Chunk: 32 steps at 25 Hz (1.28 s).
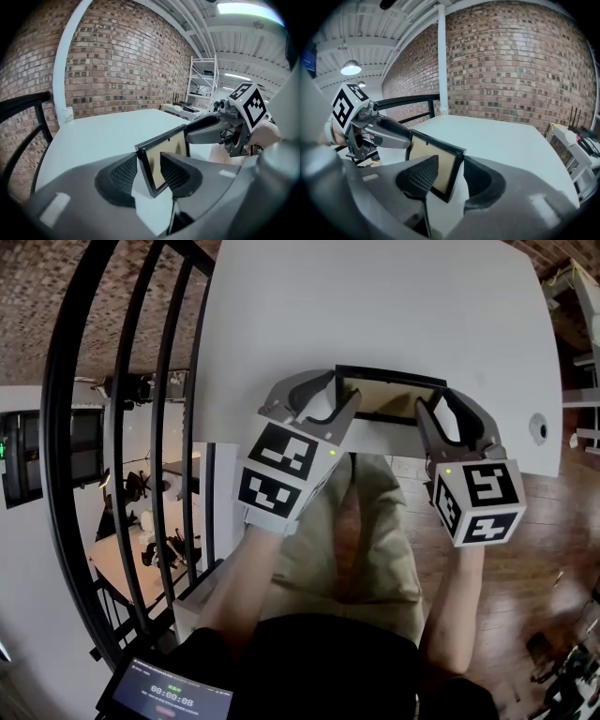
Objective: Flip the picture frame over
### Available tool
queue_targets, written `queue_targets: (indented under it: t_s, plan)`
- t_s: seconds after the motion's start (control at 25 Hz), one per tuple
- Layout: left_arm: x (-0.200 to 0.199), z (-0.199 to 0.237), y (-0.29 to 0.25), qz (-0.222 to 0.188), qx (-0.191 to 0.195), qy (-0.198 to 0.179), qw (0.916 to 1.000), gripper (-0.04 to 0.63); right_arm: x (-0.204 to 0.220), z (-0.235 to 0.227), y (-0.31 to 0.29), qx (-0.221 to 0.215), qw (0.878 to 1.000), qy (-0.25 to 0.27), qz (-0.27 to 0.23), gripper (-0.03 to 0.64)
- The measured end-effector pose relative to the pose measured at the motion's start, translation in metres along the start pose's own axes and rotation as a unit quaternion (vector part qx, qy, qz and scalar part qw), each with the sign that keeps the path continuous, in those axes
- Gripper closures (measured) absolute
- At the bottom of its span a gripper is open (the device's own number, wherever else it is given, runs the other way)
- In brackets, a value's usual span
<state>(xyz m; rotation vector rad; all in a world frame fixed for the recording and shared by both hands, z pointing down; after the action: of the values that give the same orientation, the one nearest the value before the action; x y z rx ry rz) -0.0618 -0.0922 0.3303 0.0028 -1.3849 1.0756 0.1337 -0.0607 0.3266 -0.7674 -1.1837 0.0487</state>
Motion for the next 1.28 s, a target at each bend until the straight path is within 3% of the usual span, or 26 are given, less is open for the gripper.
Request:
queue_targets:
  t_s: [0.68,1.28]
  plan:
    - [0.010,0.013,-0.026,0.033,0.003,0.018,0.9993,0.436,0.013,-0.005,-0.029,-0.011,1.000,0.002,0.026,0.466]
    - [0.016,0.016,-0.031,0.034,0.006,0.029,0.9990,0.433,0.020,-0.005,-0.035,-0.011,1.000,-0.007,0.028,0.465]
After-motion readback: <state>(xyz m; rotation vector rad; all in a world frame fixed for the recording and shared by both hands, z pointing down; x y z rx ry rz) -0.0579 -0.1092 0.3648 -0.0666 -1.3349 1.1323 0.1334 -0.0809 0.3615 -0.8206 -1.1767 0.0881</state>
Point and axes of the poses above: the fingertips, and each gripper's own axes: y backward along the fingers, z to its left, x out of its underside, the point moved 9 cm from there along y, backward along the fingers, and after that the axes turned 13 degrees about y, right-handed, at the moved point
